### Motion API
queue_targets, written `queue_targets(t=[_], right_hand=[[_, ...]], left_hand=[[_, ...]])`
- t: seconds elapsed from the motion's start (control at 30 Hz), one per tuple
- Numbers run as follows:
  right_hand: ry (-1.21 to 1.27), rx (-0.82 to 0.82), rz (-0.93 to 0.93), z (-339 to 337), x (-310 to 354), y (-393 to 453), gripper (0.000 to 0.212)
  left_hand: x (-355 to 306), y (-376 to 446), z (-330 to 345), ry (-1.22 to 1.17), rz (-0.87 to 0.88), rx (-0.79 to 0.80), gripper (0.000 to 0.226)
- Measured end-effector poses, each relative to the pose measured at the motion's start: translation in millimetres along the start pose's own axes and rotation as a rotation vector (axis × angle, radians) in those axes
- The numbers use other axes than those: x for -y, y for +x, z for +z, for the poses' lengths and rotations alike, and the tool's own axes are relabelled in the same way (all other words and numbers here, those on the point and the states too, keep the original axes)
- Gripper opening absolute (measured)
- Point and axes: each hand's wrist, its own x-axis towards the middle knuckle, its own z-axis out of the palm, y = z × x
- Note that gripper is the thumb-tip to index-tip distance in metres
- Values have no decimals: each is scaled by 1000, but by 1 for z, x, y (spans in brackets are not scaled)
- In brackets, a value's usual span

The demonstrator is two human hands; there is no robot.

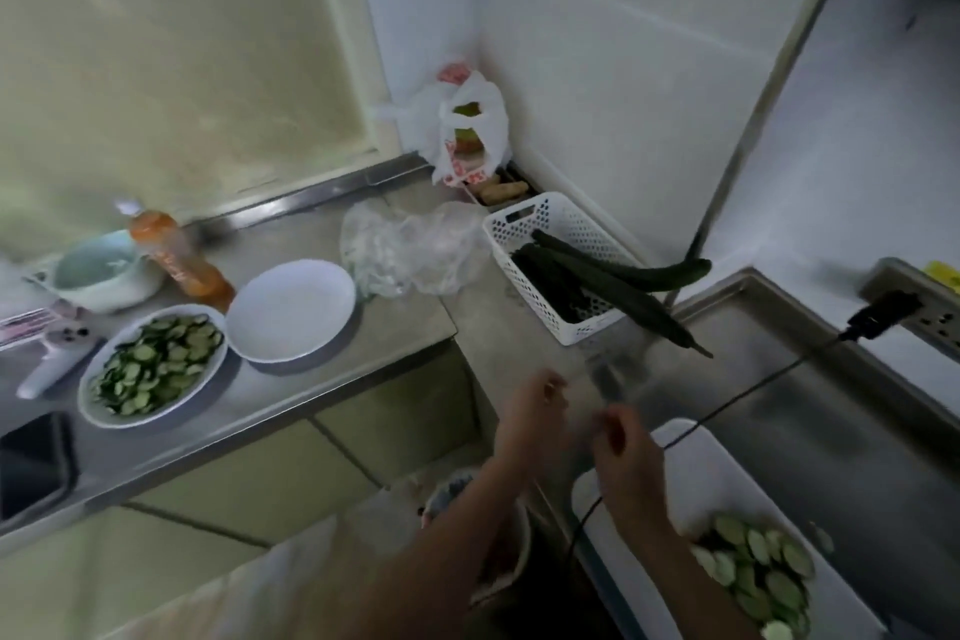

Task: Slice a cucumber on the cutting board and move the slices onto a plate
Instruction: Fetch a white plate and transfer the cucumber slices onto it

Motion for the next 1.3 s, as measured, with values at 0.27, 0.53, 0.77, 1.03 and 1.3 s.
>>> queue_targets(t=[0.27, 0.53, 0.77, 1.03, 1.3], right_hand=[[99, 606, -85, 129, 101, 34, 13], [22, 869, 42, 277, 160, 62, 26], [392, 689, 613, 363, 166, 86, 14], [92, 565, 477, 396, 148, 103, 35], [202, 434, 550, 402, 144, 112, 43]], left_hand=[[61, 21, -171, -165, -265, -708, 23], [149, 60, -298, -486, -673, -754, 24], [183, 99, -327, -815, -654, -702, 24], [199, 121, -322, -962, -531, -751, 48], [193, 119, -329, -953, -536, -737, 51]])
